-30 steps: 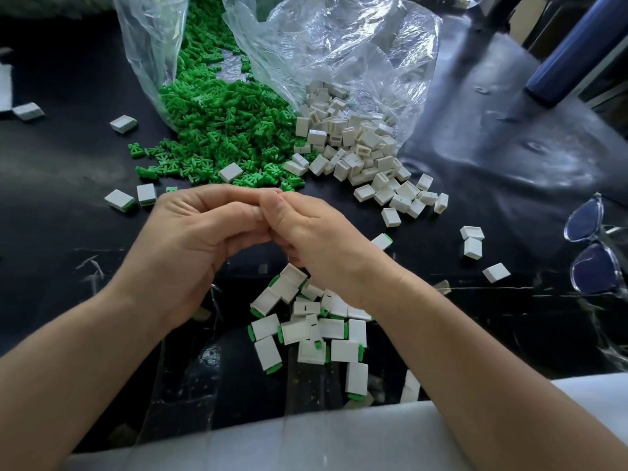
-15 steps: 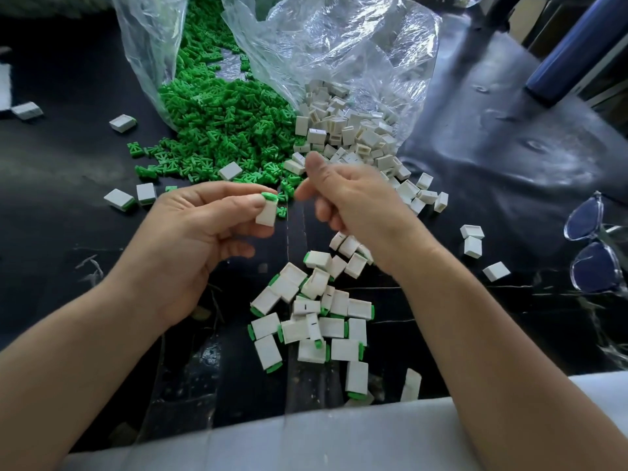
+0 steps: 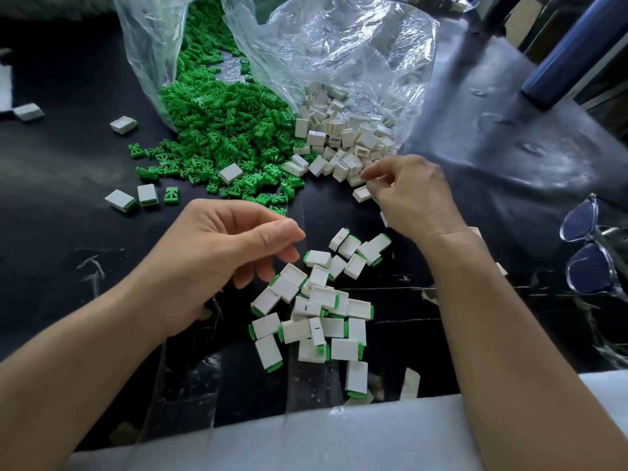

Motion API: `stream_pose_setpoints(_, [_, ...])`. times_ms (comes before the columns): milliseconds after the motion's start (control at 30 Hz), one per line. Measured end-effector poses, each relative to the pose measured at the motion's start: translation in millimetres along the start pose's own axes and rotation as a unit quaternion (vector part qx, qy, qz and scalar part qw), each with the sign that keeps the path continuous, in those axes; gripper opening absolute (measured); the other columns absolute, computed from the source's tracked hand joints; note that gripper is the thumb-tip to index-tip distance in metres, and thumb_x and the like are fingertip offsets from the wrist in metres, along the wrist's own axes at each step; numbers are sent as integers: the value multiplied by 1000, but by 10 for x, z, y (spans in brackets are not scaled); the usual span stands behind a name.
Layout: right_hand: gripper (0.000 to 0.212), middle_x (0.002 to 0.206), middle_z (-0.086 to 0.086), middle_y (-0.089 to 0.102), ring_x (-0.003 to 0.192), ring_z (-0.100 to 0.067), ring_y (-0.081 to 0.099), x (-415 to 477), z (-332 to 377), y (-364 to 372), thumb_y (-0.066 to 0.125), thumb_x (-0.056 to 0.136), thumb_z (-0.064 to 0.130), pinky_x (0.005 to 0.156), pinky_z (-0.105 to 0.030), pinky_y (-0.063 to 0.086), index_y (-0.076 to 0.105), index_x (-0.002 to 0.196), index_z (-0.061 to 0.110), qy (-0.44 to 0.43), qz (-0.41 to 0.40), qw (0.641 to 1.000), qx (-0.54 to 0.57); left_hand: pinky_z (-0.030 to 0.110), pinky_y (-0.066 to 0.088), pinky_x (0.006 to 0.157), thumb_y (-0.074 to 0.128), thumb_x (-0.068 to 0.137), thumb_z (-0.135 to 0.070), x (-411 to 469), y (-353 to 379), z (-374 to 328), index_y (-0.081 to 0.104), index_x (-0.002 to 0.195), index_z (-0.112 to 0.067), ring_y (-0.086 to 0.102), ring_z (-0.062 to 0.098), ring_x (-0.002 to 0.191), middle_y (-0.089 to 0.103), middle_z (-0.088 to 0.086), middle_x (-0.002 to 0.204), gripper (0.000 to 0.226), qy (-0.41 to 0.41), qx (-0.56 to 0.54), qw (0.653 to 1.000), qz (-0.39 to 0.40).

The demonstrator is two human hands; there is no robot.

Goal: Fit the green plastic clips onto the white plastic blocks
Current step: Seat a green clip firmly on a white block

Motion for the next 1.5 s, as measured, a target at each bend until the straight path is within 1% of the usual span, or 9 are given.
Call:
stream_pose_setpoints(167, [32, 128, -4, 47, 119, -25, 46, 6, 16, 106, 58, 87, 10, 103, -35, 35, 64, 113, 28, -22, 32, 997, -70, 14, 37, 38, 67, 53, -42, 14, -50, 3, 75, 68, -19, 54, 6, 46, 69, 4, 63, 29, -5, -31, 999, -40])
stream_pose_setpoints(333, [19, 125, -5, 45, 117, -26, 45, 21, 20, 134, 58, 88, 13, 96, -35, 36, 63, 105, 22, -32, 32, 993, -105, 15, 38, 39, 66, 55, -36, 34, -103, 30, 75, 65, -18, 55, 7, 45, 69, 4, 61, 22, -20, -45, 996, -70])
stream_pose_setpoints(467, [11, 107, -4, 58, 101, -21, 54, -35, 137, 97, 57, 89, 17, 88, -29, 40, 61, 100, 16, -81, 8, 997, -16, 14, 38, 39, 64, 58, -29, 47, -132, 75, 75, 64, -17, 57, 7, 46, 69, 3, 62, 17, -40, -52, 993, -101])
stream_pose_setpoints(633, [10, 85, 3, 59, 75, -8, 54, -291, 509, 139, 61, 87, 14, 70, -14, 44, 63, 96, 10, -189, 38, 971, 141, 14, 44, 41, 64, 59, -26, 63, -162, 115, 68, 84, -15, 63, 7, 51, 71, 1, 68, 27, -60, -68, 987, -129])
stream_pose_setpoints(767, [15, 80, -2, 58, 74, -19, 56, -458, 698, 205, 68, 80, 8, 69, -27, 47, 61, 91, 1, -262, 55, 943, 196, 15, 48, 44, 68, 51, -30, 68, -138, 119, 66, 88, -15, 65, 8, 55, 72, 1, 73, 40, -62, -77, 988, -121])
stream_pose_setpoints(1000, [13, 79, 0, 58, 71, -14, 57, -500, 747, 214, 69, 78, 4, 67, -23, 47, 63, 88, -1, -298, 75, 929, 204, 14, 46, 43, 64, 59, -22, 66, -175, 111, 68, 80, -12, 62, 8, 50, 69, 1, 61, 24, -43, -62, 988, -135])
stream_pose_setpoints(1133, [20, 94, -3, 61, 87, -16, 55, -365, 622, 233, 61, 87, 13, 82, -26, 43, 64, 106, 8, -227, 42, 964, 131, 14, 46, 43, 64, 59, -22, 76, -172, 119, 68, 77, -12, 63, 8, 50, 71, 2, 64, 21, -45, -53, 987, -144])
stream_pose_setpoints(1267, [41, 117, -5, 52, 116, -21, 43, -294, 541, 425, 49, 94, 22, 95, -29, 31, 45, 135, 23, -205, 86, 975, -15, 14, 47, 43, 65, 57, -22, 75, -165, 122, 68, 77, -13, 63, 9, 51, 71, 3, 65, 22, -48, -55, 987, -141])
stream_pose_setpoints(1500, [40, 118, -6, 45, 116, -25, 41, -248, 536, 511, 49, 94, 21, 93, -32, 33, 43, 134, 22, -204, 89, 972, -71, 14, 47, 44, 65, 57, -22, 77, -156, 128, 69, 76, -14, 64, 9, 51, 72, 3, 66, 21, -51, -59, 987, -138])
Point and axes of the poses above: each hand's wrist, its own x-axis towards the middle knuckle, its own y-axis out of the palm, z = x × y, the point moved 5 cm from there along x, towards the middle knuckle
